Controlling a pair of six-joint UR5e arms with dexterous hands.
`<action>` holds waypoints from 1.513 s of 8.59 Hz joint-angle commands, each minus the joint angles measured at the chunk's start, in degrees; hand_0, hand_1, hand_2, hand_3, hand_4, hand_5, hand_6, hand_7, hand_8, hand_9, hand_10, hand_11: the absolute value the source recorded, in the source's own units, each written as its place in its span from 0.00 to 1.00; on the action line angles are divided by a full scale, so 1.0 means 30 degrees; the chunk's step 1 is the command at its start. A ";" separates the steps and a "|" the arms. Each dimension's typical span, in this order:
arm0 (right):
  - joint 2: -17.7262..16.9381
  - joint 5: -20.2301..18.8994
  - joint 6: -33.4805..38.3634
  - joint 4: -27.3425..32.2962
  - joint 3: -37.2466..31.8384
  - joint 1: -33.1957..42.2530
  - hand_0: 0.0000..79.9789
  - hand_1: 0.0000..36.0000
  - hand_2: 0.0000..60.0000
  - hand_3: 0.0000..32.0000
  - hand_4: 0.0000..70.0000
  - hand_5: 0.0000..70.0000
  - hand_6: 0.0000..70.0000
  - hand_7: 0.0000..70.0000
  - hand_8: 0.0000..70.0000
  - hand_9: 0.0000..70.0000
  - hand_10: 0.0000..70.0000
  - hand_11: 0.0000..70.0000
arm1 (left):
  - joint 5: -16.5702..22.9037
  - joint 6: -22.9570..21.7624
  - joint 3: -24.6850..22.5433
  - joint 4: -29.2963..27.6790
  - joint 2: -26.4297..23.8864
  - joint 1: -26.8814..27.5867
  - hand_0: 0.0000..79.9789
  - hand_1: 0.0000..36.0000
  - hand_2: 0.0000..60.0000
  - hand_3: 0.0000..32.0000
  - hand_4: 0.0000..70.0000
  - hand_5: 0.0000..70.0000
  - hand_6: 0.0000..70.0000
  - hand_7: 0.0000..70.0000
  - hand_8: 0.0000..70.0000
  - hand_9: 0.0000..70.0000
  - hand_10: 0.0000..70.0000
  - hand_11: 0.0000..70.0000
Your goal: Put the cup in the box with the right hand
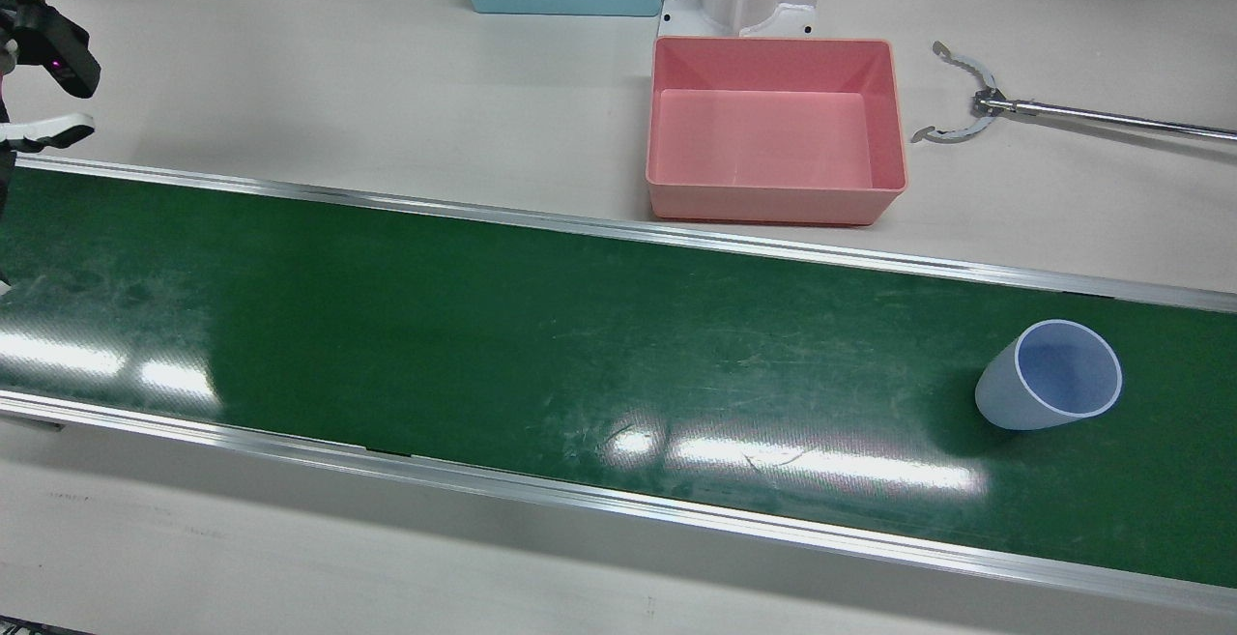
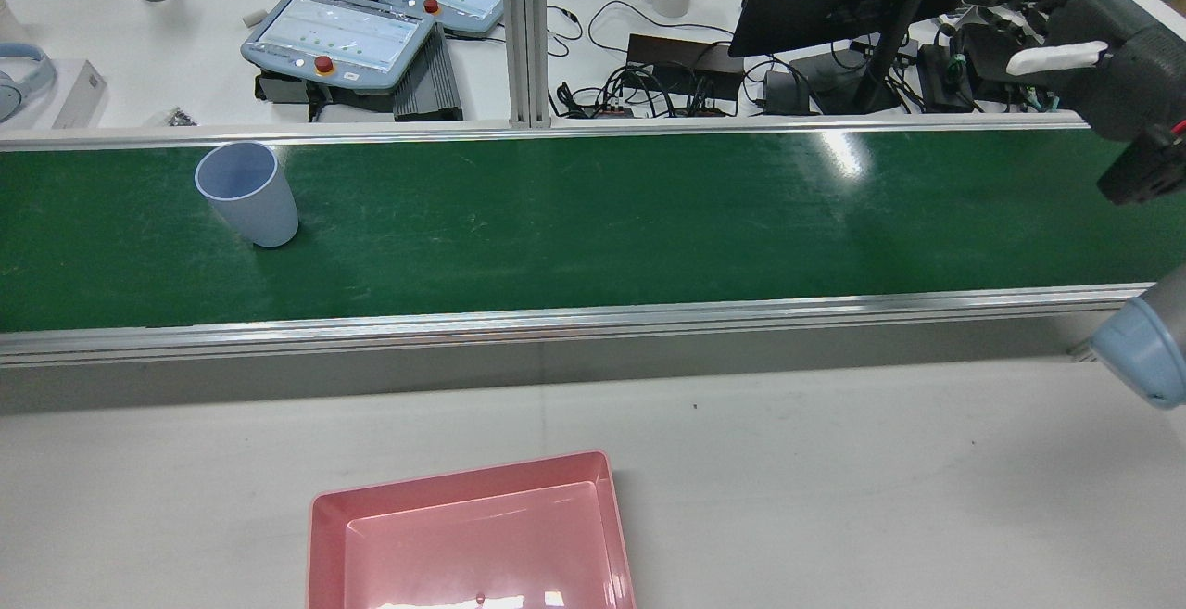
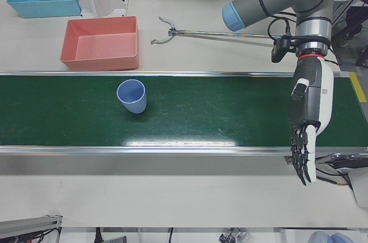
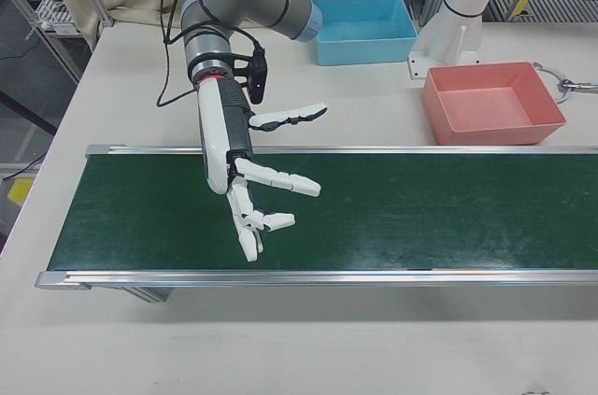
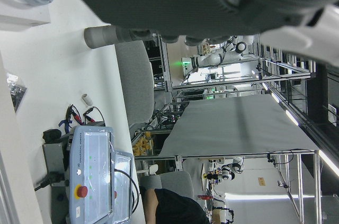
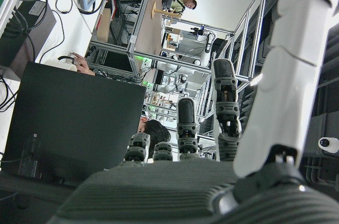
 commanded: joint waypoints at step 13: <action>0.0067 0.0000 -0.0029 0.0000 -0.0105 -0.0008 0.71 0.36 0.00 0.00 0.51 0.08 0.14 0.65 0.02 0.14 0.10 0.17 | -0.0001 -0.0029 0.0000 0.0000 -0.0002 -0.0007 0.00 0.00 0.00 0.00 0.00 0.00 0.00 0.00 0.00 0.00 0.00 0.00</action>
